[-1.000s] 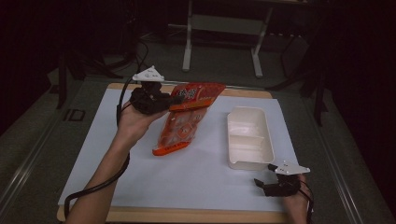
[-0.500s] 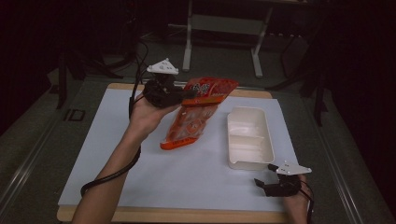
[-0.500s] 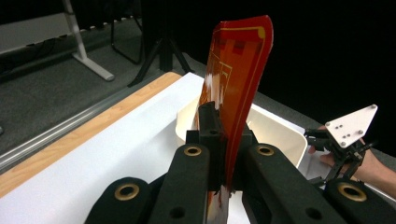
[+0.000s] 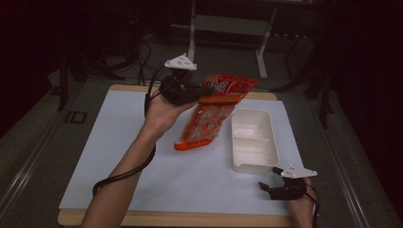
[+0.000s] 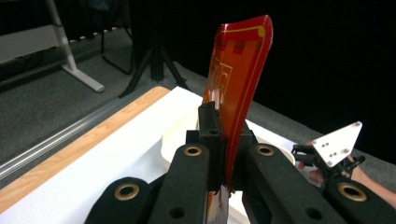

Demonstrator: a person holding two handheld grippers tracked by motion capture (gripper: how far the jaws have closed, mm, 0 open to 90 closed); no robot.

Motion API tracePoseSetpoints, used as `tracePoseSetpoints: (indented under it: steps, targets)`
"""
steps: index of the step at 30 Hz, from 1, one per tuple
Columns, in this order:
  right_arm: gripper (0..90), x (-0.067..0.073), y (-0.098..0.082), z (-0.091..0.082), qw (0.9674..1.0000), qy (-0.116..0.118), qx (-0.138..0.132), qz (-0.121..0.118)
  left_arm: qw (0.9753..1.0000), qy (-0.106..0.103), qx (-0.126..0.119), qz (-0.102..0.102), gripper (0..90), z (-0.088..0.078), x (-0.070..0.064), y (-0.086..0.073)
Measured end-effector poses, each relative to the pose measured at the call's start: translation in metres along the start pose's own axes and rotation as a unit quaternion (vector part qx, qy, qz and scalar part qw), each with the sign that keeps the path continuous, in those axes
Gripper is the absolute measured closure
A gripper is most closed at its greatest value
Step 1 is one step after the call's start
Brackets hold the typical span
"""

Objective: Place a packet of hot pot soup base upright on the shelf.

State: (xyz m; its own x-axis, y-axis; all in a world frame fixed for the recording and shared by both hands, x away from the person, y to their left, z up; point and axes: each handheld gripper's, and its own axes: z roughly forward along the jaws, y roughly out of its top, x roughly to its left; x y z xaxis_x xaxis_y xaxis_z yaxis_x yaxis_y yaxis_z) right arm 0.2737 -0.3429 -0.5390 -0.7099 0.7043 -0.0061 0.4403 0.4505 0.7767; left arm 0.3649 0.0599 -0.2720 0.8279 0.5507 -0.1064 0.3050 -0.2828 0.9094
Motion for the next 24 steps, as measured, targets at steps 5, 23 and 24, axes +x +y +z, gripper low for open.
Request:
tracePoseSetpoints:
  steps: [5,23,24]
  targets:
    - [14.7,0.000,0.000,0.000,1.0000,0.000,0.000,0.000,1.0000,0.000,-0.001,0.002,89.7,0.005,-0.001,0.006]
    - [14.8,0.000,0.000,0.000,1.0000,0.001,-0.001,0.000,0.9999,-0.012,-0.002,0.011,89.8,0.030,-0.016,0.025]
    - [14.8,0.000,0.000,0.000,1.0000,0.001,-0.001,0.000,0.9999,-0.012,-0.002,0.011,89.7,0.030,-0.016,0.025]
